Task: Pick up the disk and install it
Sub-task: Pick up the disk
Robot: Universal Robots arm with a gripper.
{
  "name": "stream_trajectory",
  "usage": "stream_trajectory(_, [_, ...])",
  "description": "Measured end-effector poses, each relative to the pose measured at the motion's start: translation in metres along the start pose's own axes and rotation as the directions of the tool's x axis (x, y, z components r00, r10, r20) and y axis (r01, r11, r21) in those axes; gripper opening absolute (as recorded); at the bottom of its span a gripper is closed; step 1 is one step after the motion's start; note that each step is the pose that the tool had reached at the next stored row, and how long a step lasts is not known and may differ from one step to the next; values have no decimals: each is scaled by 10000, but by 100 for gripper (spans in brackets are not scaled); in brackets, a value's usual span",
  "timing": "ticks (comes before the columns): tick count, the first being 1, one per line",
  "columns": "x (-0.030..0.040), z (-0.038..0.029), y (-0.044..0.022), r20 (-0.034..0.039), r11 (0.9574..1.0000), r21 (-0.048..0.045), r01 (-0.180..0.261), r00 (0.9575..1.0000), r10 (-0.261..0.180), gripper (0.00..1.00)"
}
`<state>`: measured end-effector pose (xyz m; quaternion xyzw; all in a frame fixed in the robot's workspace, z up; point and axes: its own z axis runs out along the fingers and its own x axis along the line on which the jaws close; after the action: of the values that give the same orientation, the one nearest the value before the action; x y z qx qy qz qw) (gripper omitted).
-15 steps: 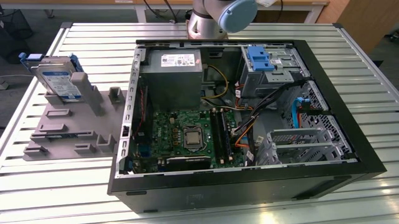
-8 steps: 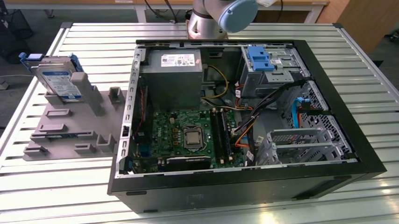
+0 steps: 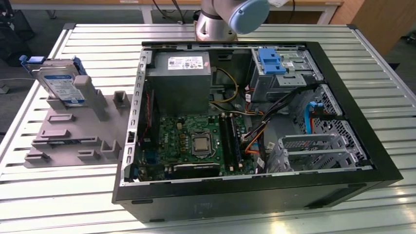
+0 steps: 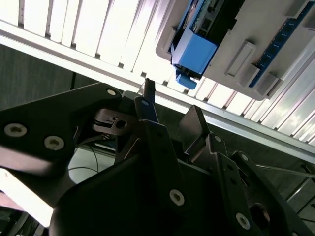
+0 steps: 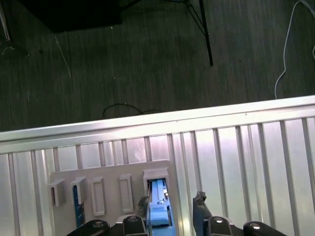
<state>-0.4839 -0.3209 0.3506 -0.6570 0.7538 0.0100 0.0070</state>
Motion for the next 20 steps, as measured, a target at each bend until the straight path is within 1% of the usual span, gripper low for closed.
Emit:
stream_trajectory(4, [47,0,-7,0,10000,-1,0,10000,0,47])
stream_trajectory(12, [49,0,-7,0,10000,-1,-1,10000,1,47])
stream_trajectory(14, [49,0,-17,1,10000,1,1,10000,-1,47])
stream_trajectory(16, [44,-1,-51,0,10000,-1,0,10000,0,47])
stream_trajectory(20, [29,1,-157,-1,10000,1,-1,10000,1,47])
